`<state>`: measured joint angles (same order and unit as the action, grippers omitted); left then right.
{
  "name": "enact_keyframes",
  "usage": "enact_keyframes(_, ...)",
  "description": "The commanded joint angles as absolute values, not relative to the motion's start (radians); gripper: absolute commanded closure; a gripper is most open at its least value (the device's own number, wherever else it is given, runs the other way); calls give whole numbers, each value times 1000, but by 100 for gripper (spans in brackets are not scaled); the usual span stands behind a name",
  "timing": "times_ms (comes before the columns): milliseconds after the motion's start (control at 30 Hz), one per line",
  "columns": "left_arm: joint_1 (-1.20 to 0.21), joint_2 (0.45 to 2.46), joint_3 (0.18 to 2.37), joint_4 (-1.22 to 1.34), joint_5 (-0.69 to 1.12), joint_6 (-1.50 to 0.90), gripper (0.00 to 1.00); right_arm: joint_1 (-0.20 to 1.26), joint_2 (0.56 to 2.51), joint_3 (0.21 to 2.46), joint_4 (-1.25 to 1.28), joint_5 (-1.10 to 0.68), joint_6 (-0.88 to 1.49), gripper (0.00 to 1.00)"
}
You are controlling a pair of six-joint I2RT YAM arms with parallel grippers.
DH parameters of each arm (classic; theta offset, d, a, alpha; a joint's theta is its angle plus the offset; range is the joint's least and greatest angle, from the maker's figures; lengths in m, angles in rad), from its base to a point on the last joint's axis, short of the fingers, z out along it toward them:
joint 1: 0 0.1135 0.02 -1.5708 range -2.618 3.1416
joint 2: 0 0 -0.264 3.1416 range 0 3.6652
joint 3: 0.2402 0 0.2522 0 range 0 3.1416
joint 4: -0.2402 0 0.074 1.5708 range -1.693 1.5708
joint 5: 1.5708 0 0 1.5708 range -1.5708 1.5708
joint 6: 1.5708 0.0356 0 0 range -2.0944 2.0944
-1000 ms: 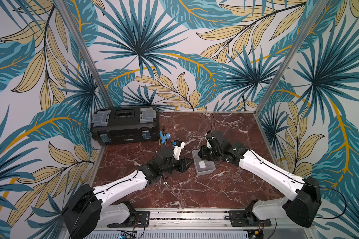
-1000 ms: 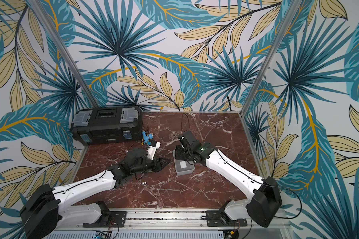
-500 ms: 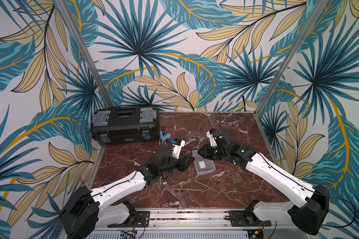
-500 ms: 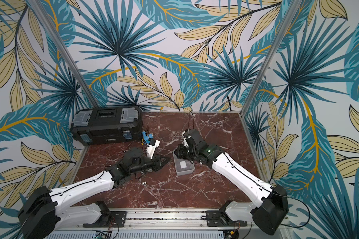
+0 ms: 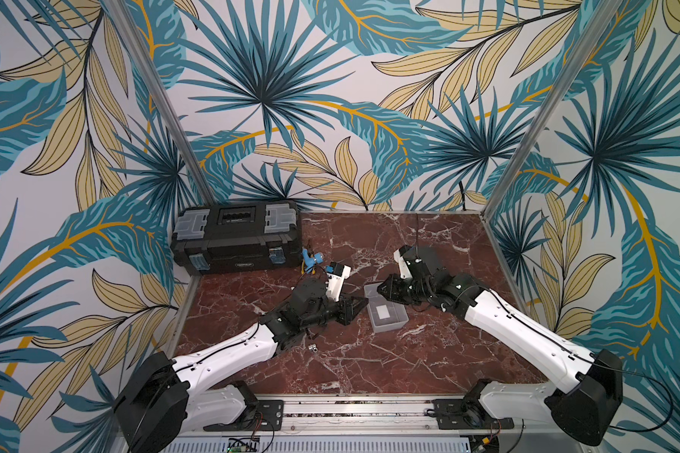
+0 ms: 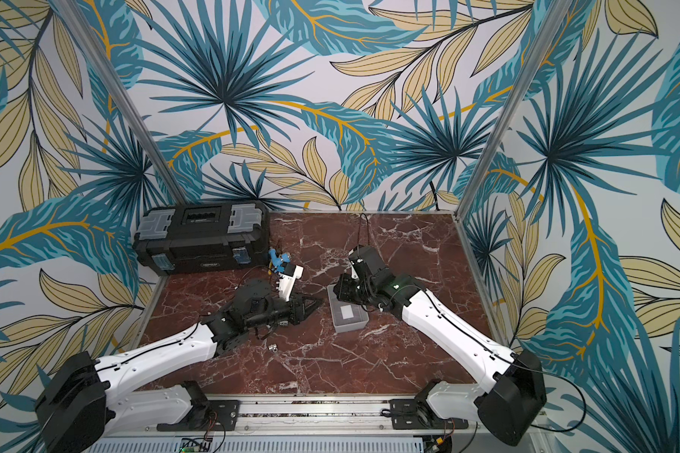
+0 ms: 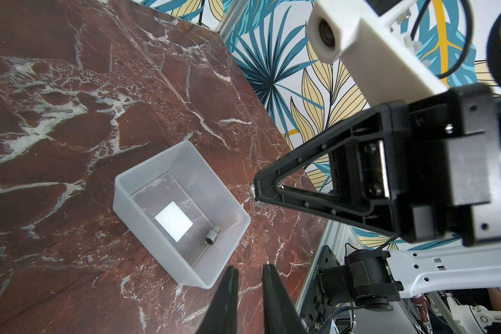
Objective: Put the socket on the desktop into the storage box
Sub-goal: Place the socket head in the storage box.
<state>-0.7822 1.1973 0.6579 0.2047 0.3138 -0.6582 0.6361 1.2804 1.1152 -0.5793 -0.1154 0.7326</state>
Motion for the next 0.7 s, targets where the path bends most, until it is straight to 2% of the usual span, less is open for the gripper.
enact_keyframes(0, -786, 1204, 678, 213, 305, -645, 80, 631, 1285, 1110, -612, -77, 726, 99)
enact_keyframes(167, -788, 1211, 680, 208, 303, -641, 81, 626, 1295, 1129, -660, -29, 720, 99)
enact_keyframes(667, -797, 1247, 693, 163, 278, -637, 81, 613, 1346, 1124, -665, -43, 732, 97)
